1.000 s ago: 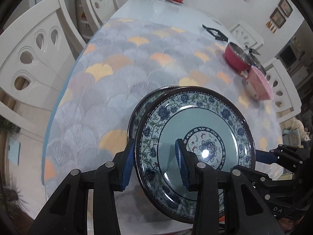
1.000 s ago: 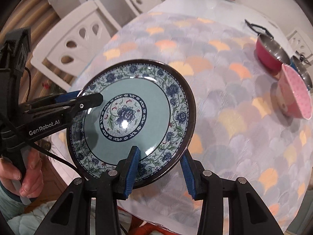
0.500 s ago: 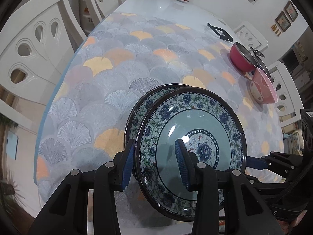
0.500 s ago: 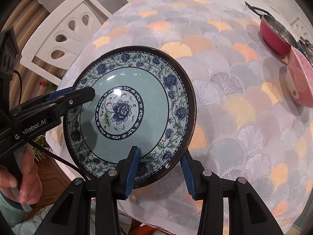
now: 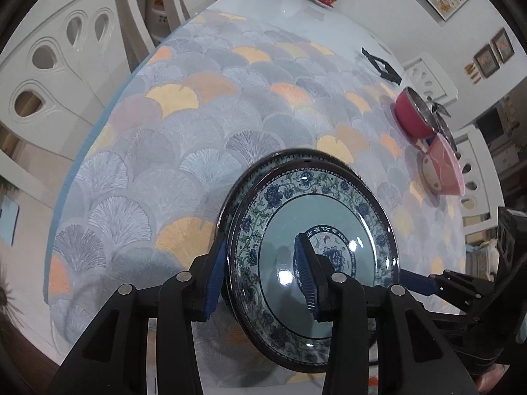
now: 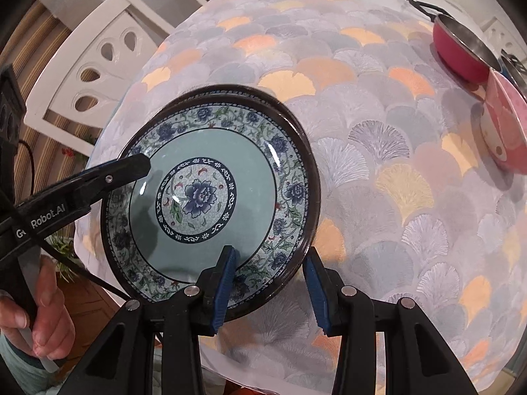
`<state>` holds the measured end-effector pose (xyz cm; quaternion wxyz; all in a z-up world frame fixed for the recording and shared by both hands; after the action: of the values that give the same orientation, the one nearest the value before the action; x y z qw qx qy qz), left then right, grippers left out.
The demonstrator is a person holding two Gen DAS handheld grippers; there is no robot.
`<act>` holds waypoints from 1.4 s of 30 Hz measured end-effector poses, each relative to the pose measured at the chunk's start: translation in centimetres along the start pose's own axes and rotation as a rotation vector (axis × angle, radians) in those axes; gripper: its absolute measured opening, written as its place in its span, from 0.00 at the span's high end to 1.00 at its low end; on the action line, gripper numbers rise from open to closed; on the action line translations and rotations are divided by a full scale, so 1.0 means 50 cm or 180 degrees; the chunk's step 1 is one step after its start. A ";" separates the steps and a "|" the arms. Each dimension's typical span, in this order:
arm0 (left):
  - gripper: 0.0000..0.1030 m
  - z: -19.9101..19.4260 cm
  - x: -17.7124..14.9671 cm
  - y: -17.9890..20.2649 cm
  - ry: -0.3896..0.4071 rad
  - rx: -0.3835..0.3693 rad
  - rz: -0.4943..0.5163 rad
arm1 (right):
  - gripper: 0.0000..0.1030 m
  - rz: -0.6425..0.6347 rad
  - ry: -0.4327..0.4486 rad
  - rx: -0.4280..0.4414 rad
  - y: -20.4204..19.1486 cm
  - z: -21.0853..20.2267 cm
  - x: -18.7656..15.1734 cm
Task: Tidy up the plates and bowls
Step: 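Carry the third plate onto the plate stack and open the right gripper, then move the right gripper toward the pink bowl and steel bowls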
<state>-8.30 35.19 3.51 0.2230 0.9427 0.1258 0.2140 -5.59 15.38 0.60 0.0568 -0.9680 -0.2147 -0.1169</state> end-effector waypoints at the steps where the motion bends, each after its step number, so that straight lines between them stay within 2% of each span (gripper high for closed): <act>1: 0.64 -0.003 0.002 -0.001 0.0017 -0.0007 -0.0004 | 0.60 -0.0002 0.0023 0.0004 0.000 -0.004 0.001; 4: 0.62 -0.007 0.006 -0.005 0.0033 0.0051 -0.0024 | 0.60 -0.0043 0.0075 -0.0033 0.001 -0.017 -0.004; 10: 0.62 -0.012 0.010 -0.017 0.0064 0.0085 -0.0078 | 0.60 -0.0163 -0.0008 -0.0015 -0.004 -0.017 -0.029; 14: 0.62 -0.023 0.023 -0.009 0.0133 0.0120 -0.0009 | 0.60 -0.0191 -0.0035 0.0037 -0.019 -0.013 -0.032; 19: 0.62 -0.032 0.039 0.012 0.0205 0.0122 0.0090 | 0.60 -0.0241 0.0081 -0.0016 -0.024 -0.033 -0.029; 23: 0.62 -0.041 0.064 0.052 0.0281 0.0065 0.0233 | 0.60 -0.0147 0.0170 -0.0076 0.008 -0.059 -0.023; 28: 0.62 -0.043 0.115 0.146 0.0397 -0.0050 0.0537 | 0.60 0.0211 0.0419 -0.0197 0.109 -0.118 -0.003; 34: 0.62 0.005 0.154 0.299 0.0343 -0.0276 0.0896 | 0.60 0.0866 0.0730 -0.0239 0.285 -0.193 0.018; 36: 0.57 0.039 0.161 0.364 0.0264 -0.0331 0.1007 | 0.60 0.1080 0.0749 -0.0222 0.352 -0.206 0.019; 39: 0.41 0.096 0.167 0.440 0.0105 -0.0405 0.1074 | 0.60 0.1319 0.0699 -0.0201 0.437 -0.200 0.027; 42: 0.39 0.156 0.172 0.495 -0.0052 -0.0509 0.1044 | 0.60 0.1475 0.0612 -0.0178 0.505 -0.183 0.031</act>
<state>6.31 13.69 11.94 0.2604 0.9315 -0.0489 0.2491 4.74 -8.25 8.33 0.0755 -0.9770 0.0226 -0.1982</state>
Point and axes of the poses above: each gripper's, at about its wrist camera, not at the fingertips, and z roughly the way its jaws point, y to its right, x to its top, the point moved 2 cm from there along z, roughly the way its jaws point, and after that the axes turned 10 degrees about -x, right-handed, at the moved point
